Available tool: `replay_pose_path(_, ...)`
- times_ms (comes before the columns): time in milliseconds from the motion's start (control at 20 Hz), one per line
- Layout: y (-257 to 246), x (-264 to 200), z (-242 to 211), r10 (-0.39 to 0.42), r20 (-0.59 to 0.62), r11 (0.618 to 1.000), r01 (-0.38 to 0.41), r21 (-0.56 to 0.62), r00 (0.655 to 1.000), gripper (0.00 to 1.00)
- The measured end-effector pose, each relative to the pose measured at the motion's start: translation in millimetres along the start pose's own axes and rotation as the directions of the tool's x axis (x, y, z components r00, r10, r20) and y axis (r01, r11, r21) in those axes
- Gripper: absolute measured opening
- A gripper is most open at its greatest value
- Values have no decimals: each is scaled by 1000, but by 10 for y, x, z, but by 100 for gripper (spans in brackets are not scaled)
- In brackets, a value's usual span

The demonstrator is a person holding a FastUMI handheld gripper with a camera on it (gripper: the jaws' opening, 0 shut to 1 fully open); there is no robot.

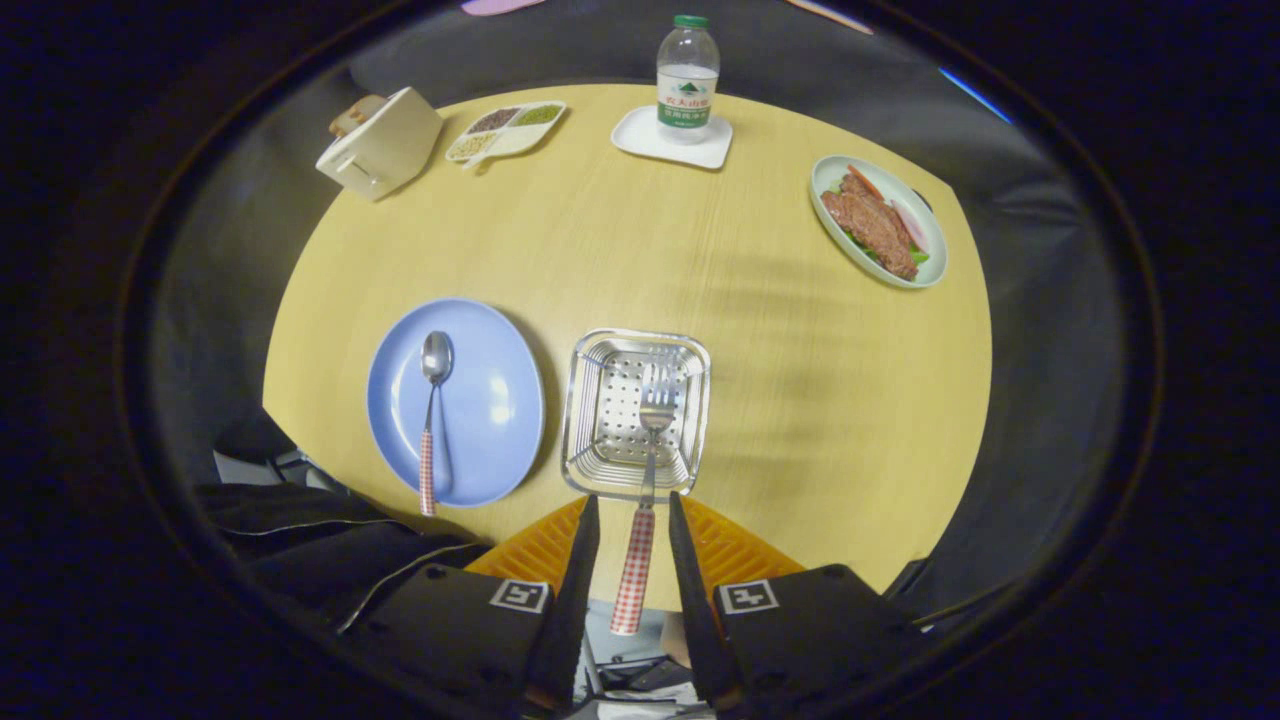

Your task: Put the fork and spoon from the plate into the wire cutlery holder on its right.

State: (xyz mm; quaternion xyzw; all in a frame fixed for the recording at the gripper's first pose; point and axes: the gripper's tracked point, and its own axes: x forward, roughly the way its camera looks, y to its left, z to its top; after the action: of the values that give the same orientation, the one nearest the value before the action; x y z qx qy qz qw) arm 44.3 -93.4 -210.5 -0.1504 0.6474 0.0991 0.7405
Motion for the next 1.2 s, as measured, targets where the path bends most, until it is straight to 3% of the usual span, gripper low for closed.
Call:
replay_pose_path(100, -37, 9, -14, -16, 10, 1000, 16, -11, 1000, 47)
replay_pose_path(400, 145, -135, 118, 44, 153, 998, -49, 33, 987, 44)
replay_pose_path(700, 460, -373, 348, 92, 378, 992, -119, 50, 921, 99)
replay_pose_path(1050, 900, -733, 470, 43, 604, 993, -101, 63, 796, 99)
replay_pose_path(1200, 1146, -706, 337, 20, 649, 995, -79, 62, 760, 99)
